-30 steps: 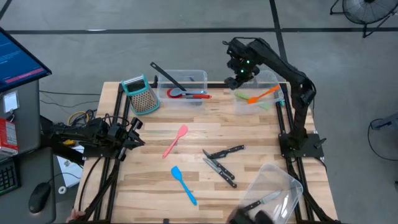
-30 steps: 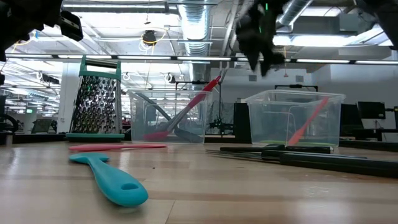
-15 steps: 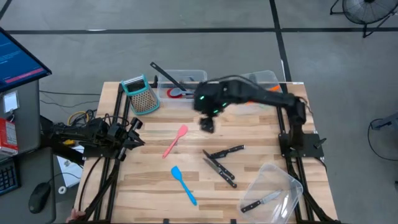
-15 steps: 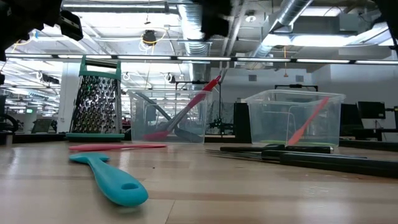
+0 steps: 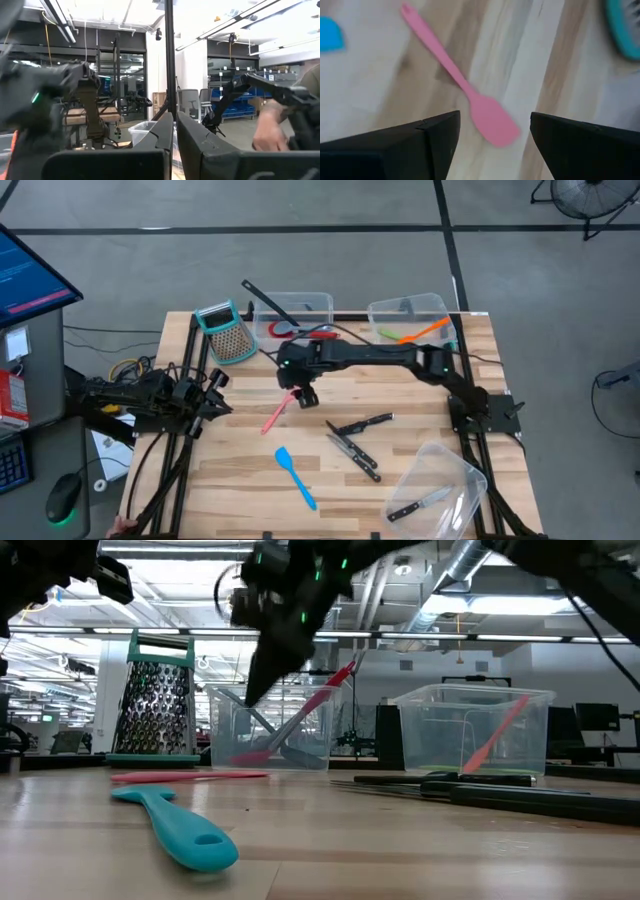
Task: Pick & Place Kitchen Items
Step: Put the top pink spatula into the top right transparent bin
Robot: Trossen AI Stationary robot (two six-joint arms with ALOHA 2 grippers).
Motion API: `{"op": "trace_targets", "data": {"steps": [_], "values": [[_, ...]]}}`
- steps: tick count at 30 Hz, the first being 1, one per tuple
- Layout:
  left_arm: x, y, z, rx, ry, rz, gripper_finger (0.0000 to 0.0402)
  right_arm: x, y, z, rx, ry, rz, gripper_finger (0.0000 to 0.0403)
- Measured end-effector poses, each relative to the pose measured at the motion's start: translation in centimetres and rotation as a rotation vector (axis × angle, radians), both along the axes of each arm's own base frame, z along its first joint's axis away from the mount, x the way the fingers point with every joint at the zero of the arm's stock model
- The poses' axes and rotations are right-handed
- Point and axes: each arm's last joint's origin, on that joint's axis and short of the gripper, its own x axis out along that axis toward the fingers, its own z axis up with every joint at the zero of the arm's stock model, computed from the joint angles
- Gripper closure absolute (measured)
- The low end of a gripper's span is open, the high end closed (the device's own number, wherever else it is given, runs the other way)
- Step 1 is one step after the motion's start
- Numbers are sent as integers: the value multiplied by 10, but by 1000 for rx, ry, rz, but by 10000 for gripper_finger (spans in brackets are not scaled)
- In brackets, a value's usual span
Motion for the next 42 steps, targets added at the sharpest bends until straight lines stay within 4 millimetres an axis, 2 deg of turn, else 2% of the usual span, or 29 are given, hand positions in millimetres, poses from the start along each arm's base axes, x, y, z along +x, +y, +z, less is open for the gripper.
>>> {"op": "trace_targets", "data": {"steps": [7,16,21,27,30,37,42], "values": [[0,0,0,0,-1,0,393,11,-23,-35,-7,29,-5,168],[0,0,0,0,-3,0,393,21,-15,-60,32,30,32,168],[0,0,0,0,-2,0,393,22,-20,-81,46,75,21,168],[0,0,0,0,-2,0,393,20,-25,-93,90,120,-33,171],[0,0,0,0,-3,0,393,18,-24,-95,94,152,-57,200],[0,0,0,0,-2,0,393,15,-15,-95,103,199,-94,328],[0,0,0,0,-3,0,393,14,-2,-96,117,225,-122,387]]}}
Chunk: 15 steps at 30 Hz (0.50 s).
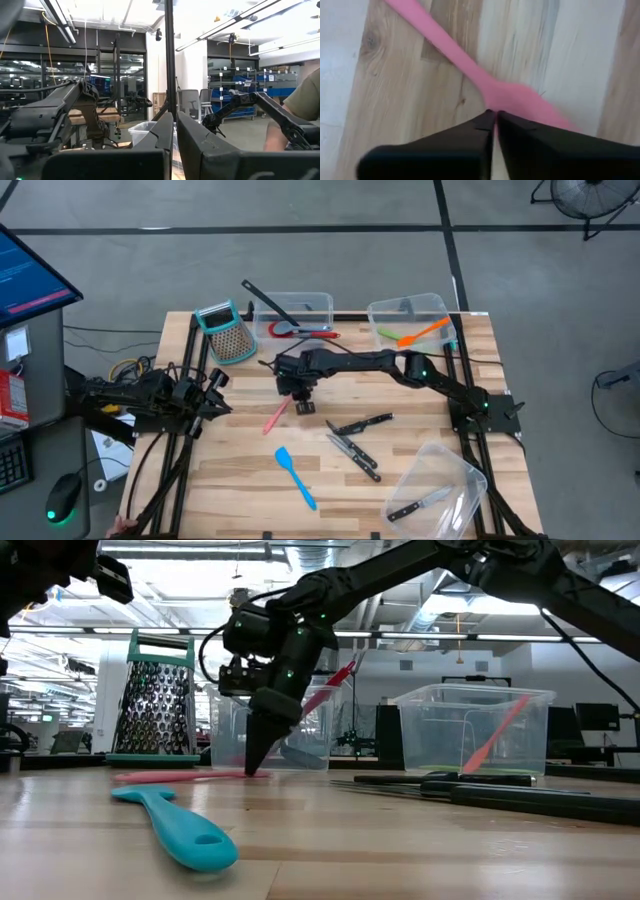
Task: Pick & Place Kitchen Items
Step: Put the top pink spatula into the top right transparent bin
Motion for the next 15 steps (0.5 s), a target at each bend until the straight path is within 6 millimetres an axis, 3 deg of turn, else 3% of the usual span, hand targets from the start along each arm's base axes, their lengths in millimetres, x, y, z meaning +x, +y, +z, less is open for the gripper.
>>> {"op": "trace_targets", "data": {"steps": [10,15], "values": [[0,0,0,0,0,0,393,1,26,4,-12,17,-41,402],[0,0,0,0,0,0,393,-1,37,24,18,-16,-1,402]]}}
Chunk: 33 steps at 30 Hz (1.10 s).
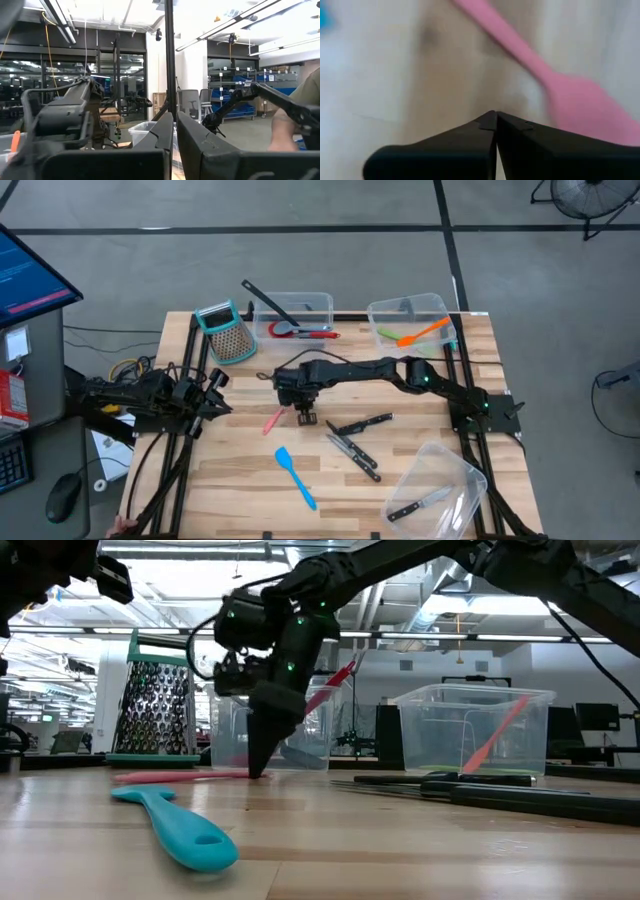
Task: Pick & Place Kitchen Items
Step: Put the top pink spatula into the top right transparent bin
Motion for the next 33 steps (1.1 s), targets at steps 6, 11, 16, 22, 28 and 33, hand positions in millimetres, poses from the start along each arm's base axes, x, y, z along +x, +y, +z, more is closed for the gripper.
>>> {"op": "trace_targets", "data": {"steps": [6,11,16,22,28,33], "values": [[0,0,0,0,0,0,393,10,-19,52,-54,-251,-8,403],[0,0,0,0,0,0,393,18,-48,36,-126,-304,-152,403],[0,0,0,0,0,0,393,18,-52,18,-95,-266,-214,403],[0,0,0,0,0,0,393,5,-48,-11,-155,-139,-293,403],[0,0,0,0,0,0,393,-5,-32,-14,-158,-26,-307,403],[0,0,0,0,0,0,393,-13,-8,-12,-152,67,-325,403]]}}
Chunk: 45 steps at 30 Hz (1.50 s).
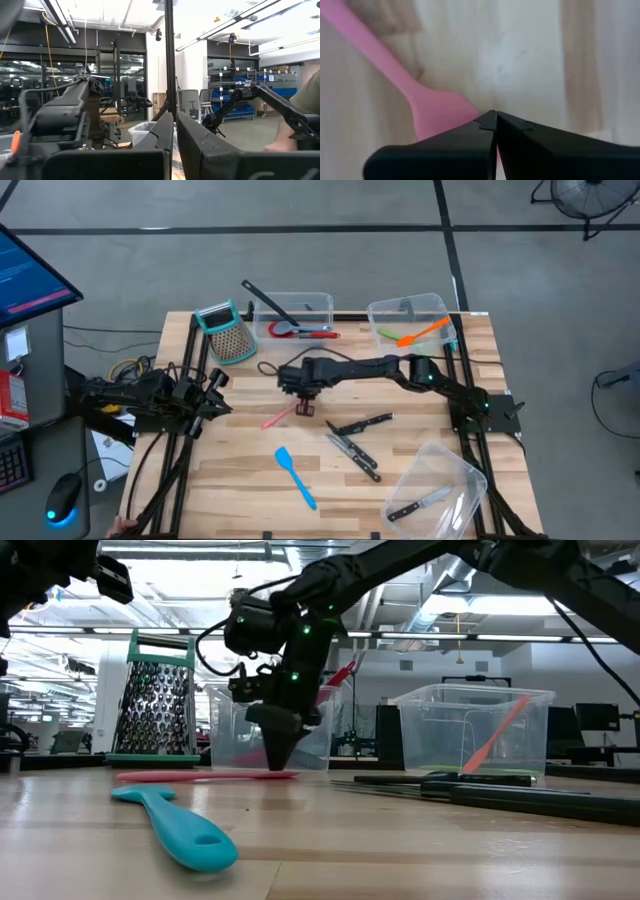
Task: Pick & Place Kitchen Items
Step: Put the top pink spatula into the top right transparent bin
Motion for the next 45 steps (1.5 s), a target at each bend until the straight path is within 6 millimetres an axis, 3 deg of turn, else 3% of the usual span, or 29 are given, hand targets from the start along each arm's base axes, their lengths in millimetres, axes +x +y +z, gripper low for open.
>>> {"op": "trace_targets", "data": {"steps": [6,11,18,22,27,34,39,45], "values": [[0,0,0,0,0,0,393,-5,17,-1,3,56,6,403],[0,0,0,0,-1,0,393,-7,23,12,7,86,-14,403],[0,0,0,0,-1,0,393,-14,21,58,36,17,82,399],[0,0,0,0,-2,0,393,-17,30,81,113,-43,170,361],[0,0,1,-1,-8,0,393,-30,39,102,154,-59,211,277],[0,0,1,-1,-8,0,393,-50,49,83,161,-156,197,168],[0,0,1,-1,-8,0,393,-59,46,48,148,-322,192,154],[0,0,1,-1,-8,0,393,-51,44,7,130,-411,218,153]]}}
